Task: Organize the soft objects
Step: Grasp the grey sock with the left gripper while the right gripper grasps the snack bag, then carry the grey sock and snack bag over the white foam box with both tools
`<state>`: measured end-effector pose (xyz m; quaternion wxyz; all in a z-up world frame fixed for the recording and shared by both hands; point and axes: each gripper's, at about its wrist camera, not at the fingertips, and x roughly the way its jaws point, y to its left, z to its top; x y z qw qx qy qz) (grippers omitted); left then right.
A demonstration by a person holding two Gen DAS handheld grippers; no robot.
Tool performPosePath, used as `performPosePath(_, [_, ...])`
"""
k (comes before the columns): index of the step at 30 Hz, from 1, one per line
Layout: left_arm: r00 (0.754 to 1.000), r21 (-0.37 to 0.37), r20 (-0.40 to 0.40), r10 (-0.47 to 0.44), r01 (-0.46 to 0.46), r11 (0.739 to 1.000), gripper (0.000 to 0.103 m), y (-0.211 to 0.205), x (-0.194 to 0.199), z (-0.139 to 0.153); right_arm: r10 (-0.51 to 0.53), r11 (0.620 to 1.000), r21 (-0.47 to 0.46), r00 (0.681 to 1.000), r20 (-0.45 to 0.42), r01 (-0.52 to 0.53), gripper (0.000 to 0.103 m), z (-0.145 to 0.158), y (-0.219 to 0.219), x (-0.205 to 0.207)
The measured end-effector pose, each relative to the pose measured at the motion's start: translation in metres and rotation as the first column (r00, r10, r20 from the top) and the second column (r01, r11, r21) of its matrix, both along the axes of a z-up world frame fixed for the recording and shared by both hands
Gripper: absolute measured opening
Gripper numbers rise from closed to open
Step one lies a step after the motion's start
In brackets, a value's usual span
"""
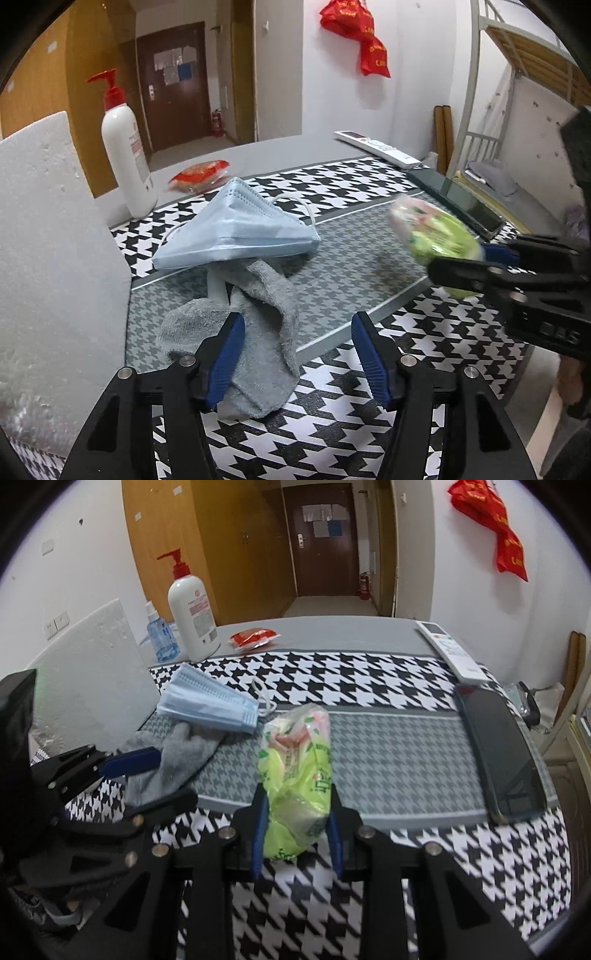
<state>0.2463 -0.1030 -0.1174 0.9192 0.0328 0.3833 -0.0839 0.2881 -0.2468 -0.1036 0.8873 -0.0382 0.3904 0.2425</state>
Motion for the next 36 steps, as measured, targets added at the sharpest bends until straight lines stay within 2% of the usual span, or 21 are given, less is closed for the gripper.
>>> performPosePath(2, [1.0, 0.034, -0.001, 0.019, -0.019, 0.999, 0.059, -0.001, 0.002, -0.001, -0.01, 1.0, 0.011, 1.0, 0.004, 0.01, 0.033, 0.001, -0.004, -0.006])
performPosePath(4, [0.999, 0.063, -0.018, 0.035, -0.033, 0.997, 0.039, -0.003, 0.007, -0.004, -0.012, 1.0, 0.023, 1.0, 0.008, 0.012, 0.033, 0.003, -0.007, -0.011])
performPosePath(7, [0.997, 0.077, -0.065, 0.044, -0.039, 0.996, 0.017, -0.001, 0.013, -0.011, -0.018, 0.999, 0.041, 1.0, 0.016, 0.017, 0.033, 0.005, -0.007, -0.013])
performPosePath(11, [0.997, 0.098, -0.065, 0.044, -0.038, 0.994, 0.011, -0.002, 0.013, -0.013, -0.018, 0.998, 0.06, 1.0, 0.024, 0.016, 0.032, 0.008, -0.011, -0.021])
performPosePath(13, [0.997, 0.088, -0.061, 0.04, -0.034, 0.996, 0.005, -0.001, 0.013, -0.012, -0.018, 0.998, 0.068, 0.999, 0.031, 0.016, 0.032, 0.009, -0.013, -0.024])
performPosePath(17, [1.0, 0.059, 0.002, 0.008, -0.008, 0.998, 0.005, 0.0, 0.002, 0.001, -0.036, 0.995, 0.091, 0.999, 0.041, 0.032, 0.032, 0.013, -0.021, -0.028])
performPosePath(23, [0.993, 0.012, 0.112, -0.038, 0.037, 0.999, 0.004, 0.0, -0.02, 0.039, -0.043, 0.992, 0.121, 0.997, 0.068, 0.035, 0.032, 0.022, -0.029, -0.039])
performPosePath(36, [0.973, -0.062, 0.217, -0.077, 0.093, 0.994, 0.003, 0.002, -0.047, 0.081, -0.055, 0.988, 0.149, 0.993, 0.109, 0.038, 0.033, 0.036, -0.035, -0.052])
